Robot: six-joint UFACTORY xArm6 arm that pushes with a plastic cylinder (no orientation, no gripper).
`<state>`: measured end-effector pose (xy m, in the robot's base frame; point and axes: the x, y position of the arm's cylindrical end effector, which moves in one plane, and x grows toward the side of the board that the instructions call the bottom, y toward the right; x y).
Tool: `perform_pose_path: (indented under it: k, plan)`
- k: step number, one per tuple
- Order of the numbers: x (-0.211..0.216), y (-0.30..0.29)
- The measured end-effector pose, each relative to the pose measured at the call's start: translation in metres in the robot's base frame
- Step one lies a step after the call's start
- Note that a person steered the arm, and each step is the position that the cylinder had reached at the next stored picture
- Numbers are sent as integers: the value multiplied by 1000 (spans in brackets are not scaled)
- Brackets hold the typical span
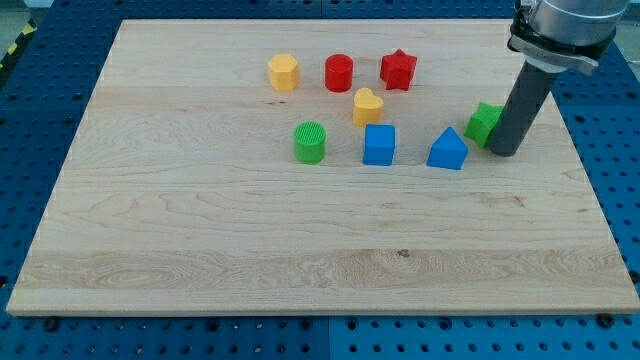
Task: Move the green star slightly left
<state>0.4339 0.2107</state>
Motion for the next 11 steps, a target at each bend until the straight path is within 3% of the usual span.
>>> perform_pose_path:
  k: [3,5,11]
  plan:
    - [-26,3]
    - [-29,52]
    - [-43,3]
